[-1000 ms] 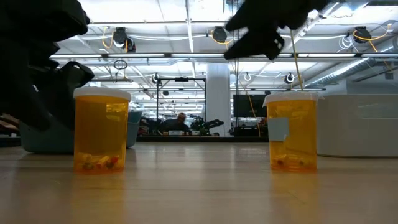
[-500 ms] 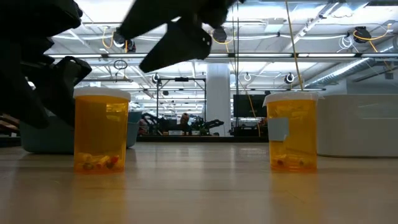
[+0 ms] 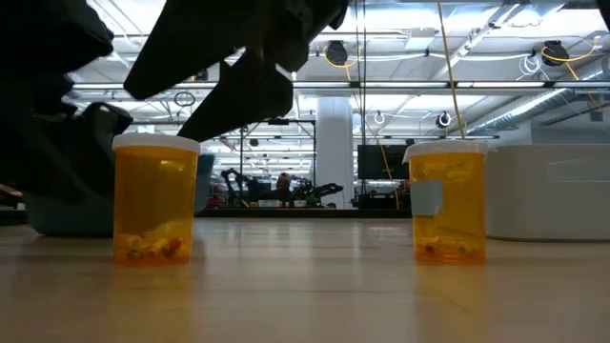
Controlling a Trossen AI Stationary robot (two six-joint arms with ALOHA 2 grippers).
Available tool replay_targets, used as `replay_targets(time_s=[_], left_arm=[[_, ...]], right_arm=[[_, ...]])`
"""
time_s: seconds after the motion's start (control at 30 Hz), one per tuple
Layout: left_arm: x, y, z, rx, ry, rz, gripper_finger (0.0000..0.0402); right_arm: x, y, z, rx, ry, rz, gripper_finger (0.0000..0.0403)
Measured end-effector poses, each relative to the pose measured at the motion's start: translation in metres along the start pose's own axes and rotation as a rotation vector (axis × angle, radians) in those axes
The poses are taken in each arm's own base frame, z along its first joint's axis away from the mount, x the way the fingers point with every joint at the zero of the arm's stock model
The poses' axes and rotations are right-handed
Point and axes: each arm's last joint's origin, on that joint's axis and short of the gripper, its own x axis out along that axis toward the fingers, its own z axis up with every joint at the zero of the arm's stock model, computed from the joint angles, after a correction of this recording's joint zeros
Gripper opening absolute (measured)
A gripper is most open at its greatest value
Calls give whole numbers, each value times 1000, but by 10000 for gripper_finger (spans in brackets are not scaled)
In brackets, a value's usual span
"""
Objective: Pick and place medicine bottles into bin by pill shape (circle, oval)
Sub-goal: Put the orange pill bottle into the gray bin
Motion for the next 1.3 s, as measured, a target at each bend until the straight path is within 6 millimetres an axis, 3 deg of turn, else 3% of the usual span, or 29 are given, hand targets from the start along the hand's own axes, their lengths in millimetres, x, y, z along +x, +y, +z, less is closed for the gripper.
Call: replay_targets(time_s=[0.63,1.3], left_arm=[[0,0,0,11,-27,-11,202],[0,0,2,37,-44,-12,202]], right_arm=[[13,-3,-5,-52,9,21,336],[20,-3,-8,-69,10,46,241]])
